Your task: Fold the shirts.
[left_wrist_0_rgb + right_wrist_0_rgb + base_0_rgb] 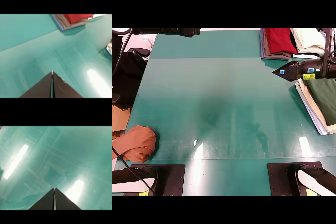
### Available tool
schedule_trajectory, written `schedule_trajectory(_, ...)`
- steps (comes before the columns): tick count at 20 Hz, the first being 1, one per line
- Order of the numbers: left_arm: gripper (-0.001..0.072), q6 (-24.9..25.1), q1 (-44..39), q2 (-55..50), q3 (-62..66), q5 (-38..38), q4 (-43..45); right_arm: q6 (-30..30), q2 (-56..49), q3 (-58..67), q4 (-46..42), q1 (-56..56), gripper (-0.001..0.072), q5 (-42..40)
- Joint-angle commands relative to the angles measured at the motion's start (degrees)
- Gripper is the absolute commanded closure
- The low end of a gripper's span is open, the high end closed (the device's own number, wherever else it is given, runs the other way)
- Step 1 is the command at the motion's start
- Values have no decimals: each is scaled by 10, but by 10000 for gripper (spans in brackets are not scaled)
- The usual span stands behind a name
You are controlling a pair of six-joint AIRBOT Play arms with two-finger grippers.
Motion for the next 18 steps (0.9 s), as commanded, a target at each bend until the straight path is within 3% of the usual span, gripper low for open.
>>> schedule_trajectory(1, 681, 3, 20, 15, 0, -70, 25, 0, 0, 0, 0, 0, 693, 0)
schedule_trajectory(5, 681, 3, 101, 81, -28, -271, 123, 0, 0, 0, -1, 0, 693, 0)
schedule_trajectory(11, 677, 2, 238, 282, -344, -314, 196, 0, -1, 0, 0, 0, 693, 0)
schedule_trajectory(12, 490, 1, 259, 306, -410, -320, 214, 0, -1, 0, -1, 0, 693, -1)
schedule_trajectory(13, 160, -7, 275, 324, -471, -320, 226, 0, -1, 0, -1, 0, 693, -3)
schedule_trajectory(14, 102, -18, 292, 336, -532, -319, 242, 0, -1, 0, -1, 0, 693, -4)
schedule_trajectory(18, 98, -18, 315, 335, -716, -268, 273, 0, -1, 0, -1, 0, 693, -4)
